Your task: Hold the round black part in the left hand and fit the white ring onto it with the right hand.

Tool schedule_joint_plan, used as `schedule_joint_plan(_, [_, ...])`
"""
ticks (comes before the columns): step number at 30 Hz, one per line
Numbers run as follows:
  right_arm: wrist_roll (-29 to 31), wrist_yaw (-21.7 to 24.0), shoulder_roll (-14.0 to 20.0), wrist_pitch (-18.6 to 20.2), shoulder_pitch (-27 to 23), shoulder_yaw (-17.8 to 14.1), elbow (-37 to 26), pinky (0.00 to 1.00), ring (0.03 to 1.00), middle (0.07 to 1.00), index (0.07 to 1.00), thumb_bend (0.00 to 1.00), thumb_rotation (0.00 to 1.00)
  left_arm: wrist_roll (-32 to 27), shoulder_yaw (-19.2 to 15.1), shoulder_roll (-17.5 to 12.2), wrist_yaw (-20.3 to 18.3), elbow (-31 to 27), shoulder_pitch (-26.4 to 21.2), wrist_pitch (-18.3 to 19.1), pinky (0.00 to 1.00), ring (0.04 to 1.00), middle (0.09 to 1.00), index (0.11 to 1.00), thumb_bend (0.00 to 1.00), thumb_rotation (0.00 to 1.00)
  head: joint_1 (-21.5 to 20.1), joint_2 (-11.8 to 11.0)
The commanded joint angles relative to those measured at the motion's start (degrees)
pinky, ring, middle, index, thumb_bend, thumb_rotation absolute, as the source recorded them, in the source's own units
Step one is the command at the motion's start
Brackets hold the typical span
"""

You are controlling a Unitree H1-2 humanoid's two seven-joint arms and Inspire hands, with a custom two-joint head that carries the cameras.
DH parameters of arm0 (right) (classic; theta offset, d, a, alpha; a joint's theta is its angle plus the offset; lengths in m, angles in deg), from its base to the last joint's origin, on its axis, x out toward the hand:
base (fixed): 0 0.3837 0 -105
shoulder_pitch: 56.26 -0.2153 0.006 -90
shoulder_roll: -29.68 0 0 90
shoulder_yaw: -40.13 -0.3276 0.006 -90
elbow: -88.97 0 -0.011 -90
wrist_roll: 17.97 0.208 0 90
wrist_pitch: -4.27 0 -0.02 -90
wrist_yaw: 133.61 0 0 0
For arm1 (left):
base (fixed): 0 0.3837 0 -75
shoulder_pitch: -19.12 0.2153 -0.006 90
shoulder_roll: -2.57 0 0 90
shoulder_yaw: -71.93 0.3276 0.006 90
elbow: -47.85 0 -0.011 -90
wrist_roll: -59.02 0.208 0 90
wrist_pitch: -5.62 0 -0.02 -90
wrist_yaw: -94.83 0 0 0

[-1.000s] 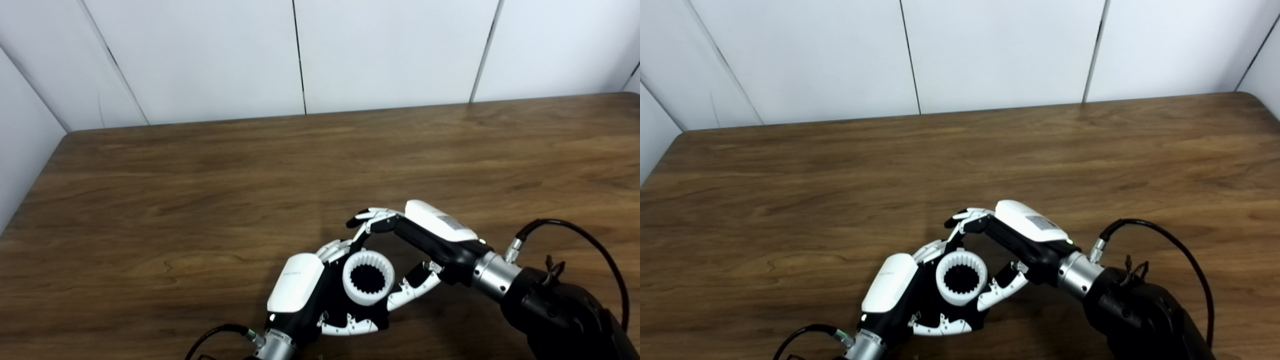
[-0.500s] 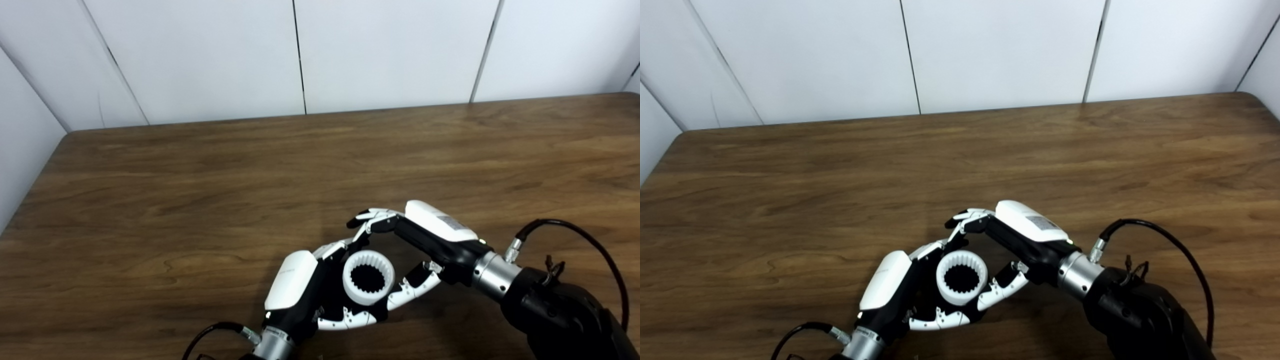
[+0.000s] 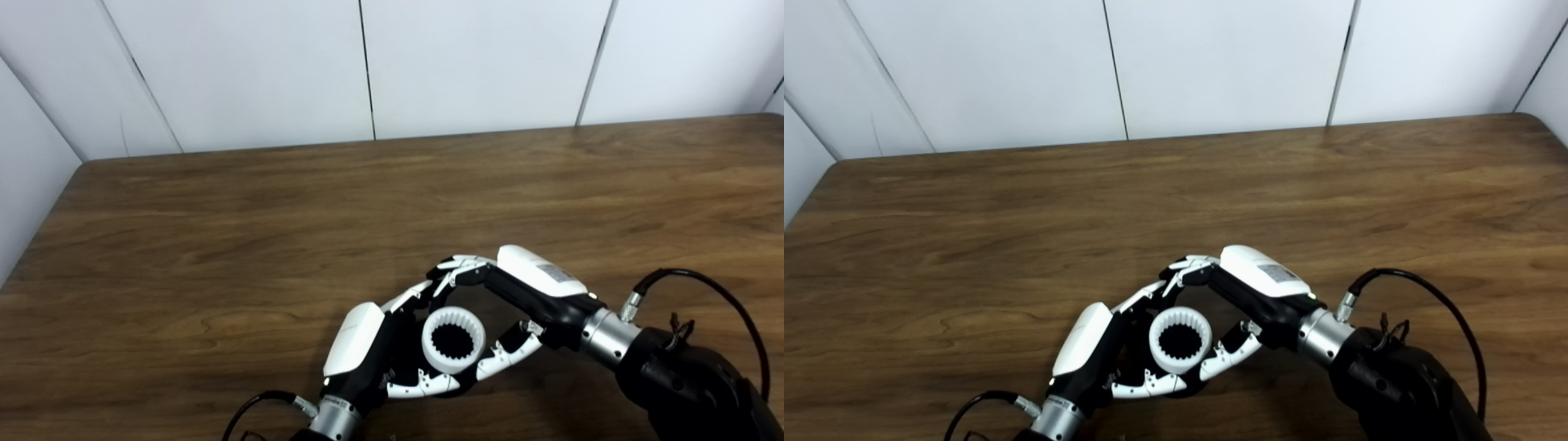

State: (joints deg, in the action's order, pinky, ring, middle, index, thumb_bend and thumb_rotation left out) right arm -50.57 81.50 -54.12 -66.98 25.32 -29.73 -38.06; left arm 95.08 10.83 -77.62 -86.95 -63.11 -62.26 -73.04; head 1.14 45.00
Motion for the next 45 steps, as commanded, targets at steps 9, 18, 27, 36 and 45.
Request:
schedule_joint_plan(9, [-2.62, -1.17, 1.07, -5.35, 0.69, 0.48, 0.94, 0.82, 0.921, 0.845, 0.492, 0.52, 0.15, -3.32, 0.89, 2.91, -3.58, 0.0, 1.24, 4.09, 0.69, 0.802, 0.841, 0.897, 0.96, 0.44, 0.04, 0.38])
schedule_joint_plan(18, [-2.25, -1.54, 1.15, -5.98, 1.25, 0.55, 2.35, 0.8, 0.921, 0.846, 0.492, 0.52, 0.15, -5.36, 0.84, 2.83, -4.91, -0.95, 1.03, 5.13, 0.69, 0.803, 0.85, 0.917, 1.0, 0.48, 0.2, 0.73])
schedule_joint_plan(27, [-2.06, -1.68, 1.24, -6.03, 1.2, 0.68, 2.58, 0.8, 0.924, 0.847, 0.492, 0.52, 0.16, -4.54, 1.56, 2.35, -4.86, -1.46, 0.8, 5.37, 0.7, 0.813, 0.851, 0.922, 1.0, 0.48, -0.01, 0.81])
schedule_joint_plan(36, [-1.72, -1.39, 1.15, -5.46, 0.07, -0.18, 1.41, 0.8, 0.921, 0.845, 0.492, 0.52, 0.15, -3.86, 1.85, 2.41, -4.49, -0.22, 0.18, 5.27, 0.75, 0.857, 0.883, 0.913, 1.0, 0.46, 0.03, 0.48])
schedule_joint_plan(45, [-1.56, -0.06, 1.47, -4.83, -0.93, -0.36, -0.62, 0.79, 0.919, 0.842, 0.492, 0.52, 0.15, -4.09, 1.92, 2.5, -4.31, 0.76, -0.41, 5.08, 0.75, 0.855, 0.88, 0.911, 1.0, 0.44, -0.21, 0.44])
